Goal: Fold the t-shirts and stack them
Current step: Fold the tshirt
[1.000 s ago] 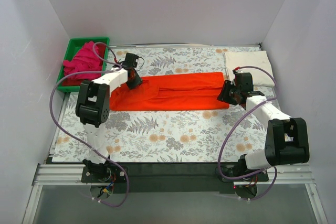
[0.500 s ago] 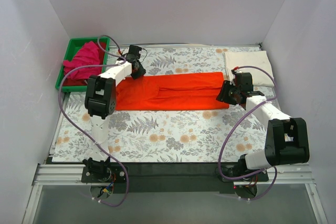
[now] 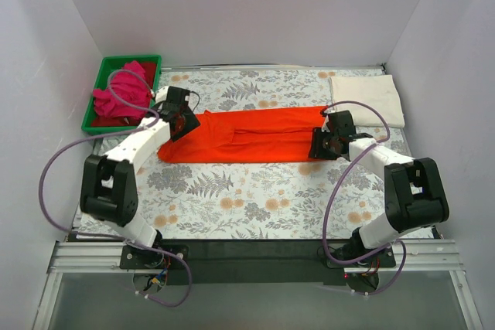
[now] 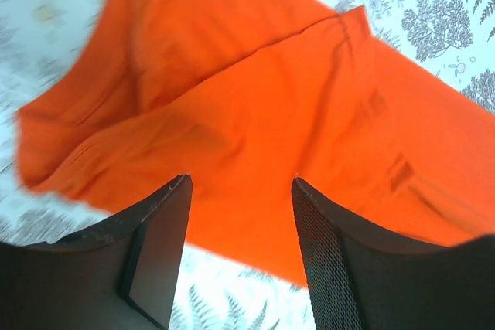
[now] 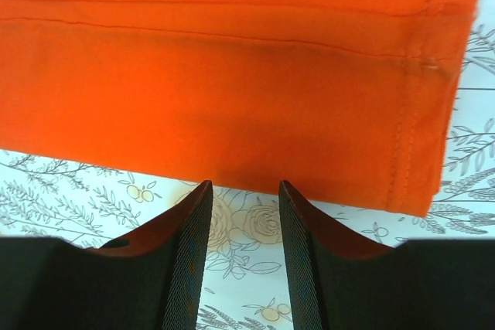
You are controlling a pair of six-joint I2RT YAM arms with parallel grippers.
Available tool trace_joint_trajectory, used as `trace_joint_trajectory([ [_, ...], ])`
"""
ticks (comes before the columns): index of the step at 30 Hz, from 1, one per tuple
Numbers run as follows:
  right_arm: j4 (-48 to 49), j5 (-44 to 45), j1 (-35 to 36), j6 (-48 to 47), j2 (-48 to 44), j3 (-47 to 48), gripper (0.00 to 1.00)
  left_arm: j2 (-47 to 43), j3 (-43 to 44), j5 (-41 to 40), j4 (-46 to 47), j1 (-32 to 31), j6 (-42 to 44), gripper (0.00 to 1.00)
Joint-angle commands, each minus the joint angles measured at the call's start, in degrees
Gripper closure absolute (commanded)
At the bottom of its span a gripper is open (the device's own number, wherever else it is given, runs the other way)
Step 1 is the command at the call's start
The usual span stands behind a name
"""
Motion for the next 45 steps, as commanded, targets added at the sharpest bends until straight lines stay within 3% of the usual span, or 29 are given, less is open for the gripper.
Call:
trace_joint_trajectory([
  [1,0.26,3.47,-0.14,-1.72,-0.03,2.94,0.60,-7.01,-7.67,-4.86,-0.96,0.02,-0.72,0.49],
  [6,0.18,4.71,-0.22,-2.59,2.59,4.17,0.60,-6.85,-12.87,-6.10,0.09,1.33,-0.46,0.51],
  [13,0.00,8.66,-0.22,-3.12,5.77,4.26,0.60,0.18,-9.45,-8.12,0.62,4.41,1.82,0.52],
  [17,-4.03,9.72,-0.40,-0.85,6.12,3.21,0.60,2.90,-9.62,-6.28,0.27,8.01,2.18,0.53],
  [23,-10.61,7.70,-0.40,1.27,5.07,-0.57,0.60,8.53,-6.03,-4.70,-0.52,8.10,3.58,0.53],
  [30,-17.57,3.58,0.13,2.24,-4.58,-10.93,0.60,16.52,3.55,-5.66,-0.52,8.28,6.74,0.53],
  [34,-20.65,-1.44,2.32,3.90,-9.34,-16.04,0.60,23.81,14.86,-5.57,-0.70,8.45,9.20,0.53],
  [41,-24.69,-7.06,15.67,4.70,-3.39,-12.97,0.60,39.45,36.65,-5.13,-3.51,8.54,13.41,0.51],
  [45,-25.75,-9.70,27.18,5.05,-1.27,-9.90,0.60,47.27,45.12,-6.01,-3.25,9.07,16.41,0.50],
])
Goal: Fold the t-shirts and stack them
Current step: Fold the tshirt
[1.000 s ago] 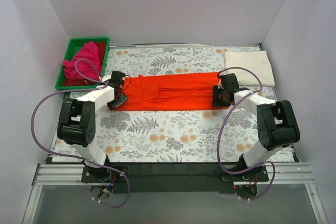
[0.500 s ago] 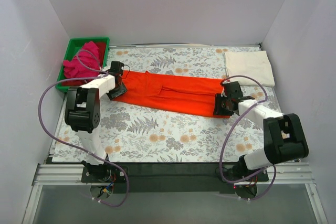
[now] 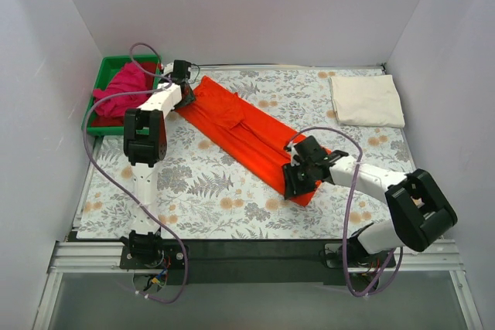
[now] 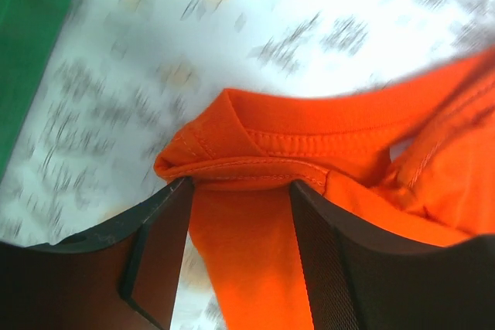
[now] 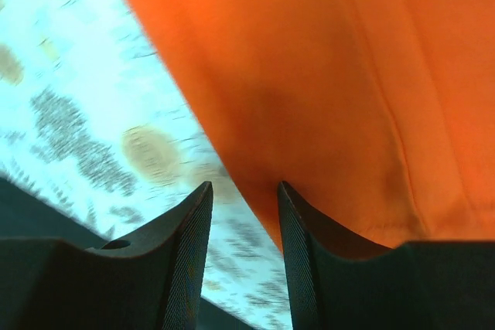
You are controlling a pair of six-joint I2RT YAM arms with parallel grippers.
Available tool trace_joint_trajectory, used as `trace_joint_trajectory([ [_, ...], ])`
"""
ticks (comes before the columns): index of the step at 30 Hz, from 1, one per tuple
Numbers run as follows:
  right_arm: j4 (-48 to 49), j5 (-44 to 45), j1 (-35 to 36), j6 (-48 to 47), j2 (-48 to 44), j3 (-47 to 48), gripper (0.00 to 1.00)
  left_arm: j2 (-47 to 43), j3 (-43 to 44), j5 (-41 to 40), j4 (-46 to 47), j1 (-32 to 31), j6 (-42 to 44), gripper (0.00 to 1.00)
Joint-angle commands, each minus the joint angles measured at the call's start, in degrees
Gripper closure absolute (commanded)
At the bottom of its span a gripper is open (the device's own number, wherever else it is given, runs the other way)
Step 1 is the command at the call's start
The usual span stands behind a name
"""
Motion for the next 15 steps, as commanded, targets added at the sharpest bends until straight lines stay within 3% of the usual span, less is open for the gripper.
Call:
trace_joint_trajectory([
  [1,-13.92,-3.82,8.81,0.72,5.53,-1.75,0.60,7.23,5.28,-0.83,-0.93,1.62,3.45,0.49],
  [6,-15.77,-5.84,19.10,-0.15,12.29,8.97,0.60,10.75,11.44,0.83,1.70,1.88,7.40,0.48],
  [10,-17.00,-5.50,22.80,-2.26,17.22,15.92,0.60,10.84,11.54,2.51,6.96,1.88,8.73,0.44],
  [15,-19.99,-4.18,23.59,-3.67,17.76,22.95,0.59,9.18,12.94,6.19,9.70,1.88,8.12,0.31],
])
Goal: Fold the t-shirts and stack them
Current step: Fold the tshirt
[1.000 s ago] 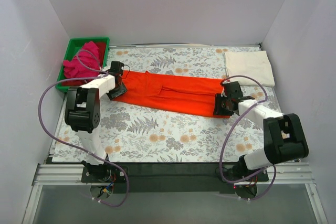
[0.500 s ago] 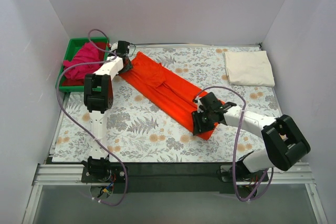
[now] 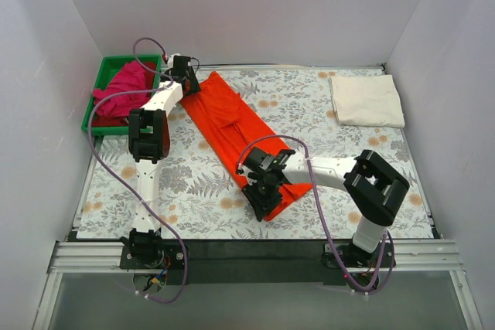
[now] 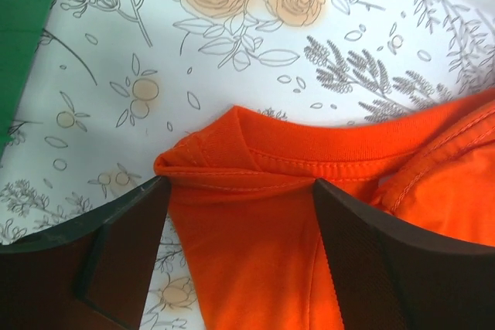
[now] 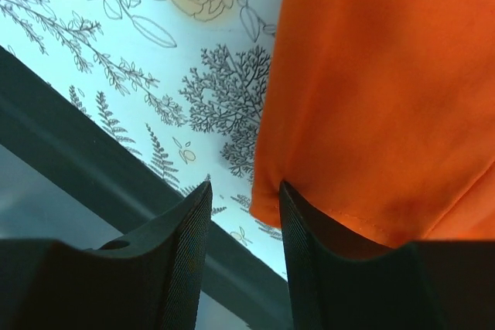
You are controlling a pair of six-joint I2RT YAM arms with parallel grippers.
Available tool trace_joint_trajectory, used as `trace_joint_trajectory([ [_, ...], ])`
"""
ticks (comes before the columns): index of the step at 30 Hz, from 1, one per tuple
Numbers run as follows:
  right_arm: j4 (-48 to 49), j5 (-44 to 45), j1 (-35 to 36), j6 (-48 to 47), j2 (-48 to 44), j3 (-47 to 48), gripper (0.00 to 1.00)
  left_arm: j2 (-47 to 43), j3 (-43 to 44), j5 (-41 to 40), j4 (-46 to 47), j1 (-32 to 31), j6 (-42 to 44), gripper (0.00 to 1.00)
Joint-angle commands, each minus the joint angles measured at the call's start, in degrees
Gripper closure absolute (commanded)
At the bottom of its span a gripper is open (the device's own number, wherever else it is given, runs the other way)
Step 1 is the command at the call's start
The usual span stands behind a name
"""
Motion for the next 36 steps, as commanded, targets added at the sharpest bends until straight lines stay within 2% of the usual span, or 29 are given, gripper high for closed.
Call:
trace_joint_trajectory([
  [1,-8.25,0.60,0.66,-1.64,-0.67,4.27,0.58,0.58,1.49,3.88,3.80,1.45,-0.65,0.30],
  [6,-11.59,9.03,-0.12,-2.08,-6.29,6.57,0.54,-8.27,-1.14,6.70,4.77,0.66,-2.24,0.26],
  [11,-11.42,13.26,-2.84,-2.25,-11.39,3.59,0.55,-17.60,-6.93,6.52,5.39,-2.15,-2.32,0.24],
  [14,-10.90,15.20,-5.12,-2.25,-13.58,1.65,0.55,-23.58,-12.82,4.60,4.33,-4.35,-3.55,0.23],
  [19,-9.40,18.19,-10.31,-0.68,-17.54,-3.01,0.54,-32.63,-25.80,3.01,-0.66,-9.17,-11.79,0.24],
  [21,-8.52,18.10,-12.78,-0.41,-19.65,-4.76,0.48,-36.15,-30.30,3.35,-0.94,-10.68,-13.83,0.24],
  [22,-8.09,18.19,-13.39,-0.41,-20.35,-5.29,0.47,-36.94,-33.72,3.27,-0.94,-12.25,-15.49,0.24],
  [25,-7.12,18.10,-14.98,-1.11,-22.29,-7.05,0.45,-36.87,-36.47,3.44,-0.59,-14.37,-16.30,0.29],
  [27,-6.42,17.84,-15.42,-1.46,-23.35,-7.76,0.46,-35.12,-36.65,3.53,-0.68,-14.99,-16.30,0.35],
  [28,-6.15,17.75,-15.51,-1.46,-23.70,-8.45,0.47,-34.59,-36.65,3.36,-0.68,-15.16,-16.30,0.42],
  [31,-5.36,16.96,-15.60,-1.38,-24.49,-9.42,0.48,-31.87,-35.95,2.83,-0.59,-15.08,-16.74,0.49],
  [36,-4.39,16.43,-15.68,-1.29,-25.02,-10.75,0.48,-27.56,-34.29,2.21,-0.06,-15.08,-16.57,0.52],
])
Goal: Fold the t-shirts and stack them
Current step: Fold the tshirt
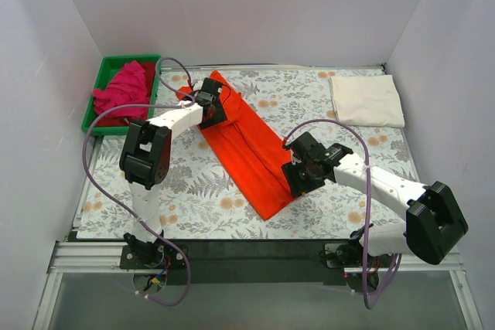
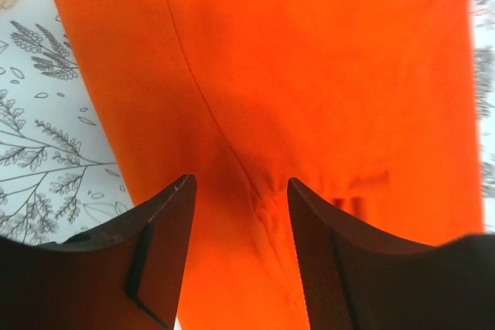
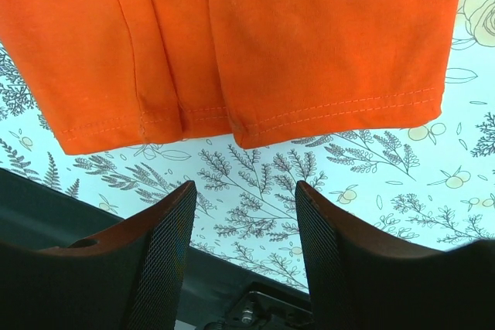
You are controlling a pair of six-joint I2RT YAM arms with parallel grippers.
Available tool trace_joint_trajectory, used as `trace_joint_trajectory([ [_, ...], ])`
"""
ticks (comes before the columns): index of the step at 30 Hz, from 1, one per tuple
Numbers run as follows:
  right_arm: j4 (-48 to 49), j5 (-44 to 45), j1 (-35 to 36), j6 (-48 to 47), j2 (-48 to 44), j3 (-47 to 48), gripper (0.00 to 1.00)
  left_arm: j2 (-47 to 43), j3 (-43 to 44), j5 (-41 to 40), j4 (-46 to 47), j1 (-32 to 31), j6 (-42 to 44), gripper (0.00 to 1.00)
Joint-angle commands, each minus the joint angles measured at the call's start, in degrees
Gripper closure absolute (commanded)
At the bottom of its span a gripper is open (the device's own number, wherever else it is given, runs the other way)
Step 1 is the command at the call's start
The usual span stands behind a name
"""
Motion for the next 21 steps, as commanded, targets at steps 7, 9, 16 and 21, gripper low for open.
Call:
trace_joint_trajectory([
  [7,3.09,-1.01,-0.23,-0.06,-0.80,-0.54,0.49,8.00,6.35,-3.54,0.26,0.79,4.08,0.57],
  [9,3.53,-2.60,-0.23,-0.15,-0.63,-0.54,0.49,9.84,7.49,-3.72,0.87,1.23,6.02,0.57],
  [16,4.67,-5.14,-0.32,-0.42,1.04,0.78,0.49,13.11,10.92,-4.42,4.92,4.48,16.65,0.54],
  [21,4.94,-4.45,-0.40,-1.20,2.28,3.85,0.49,8.81,9.18,-2.49,4.75,4.84,17.64,0.45],
])
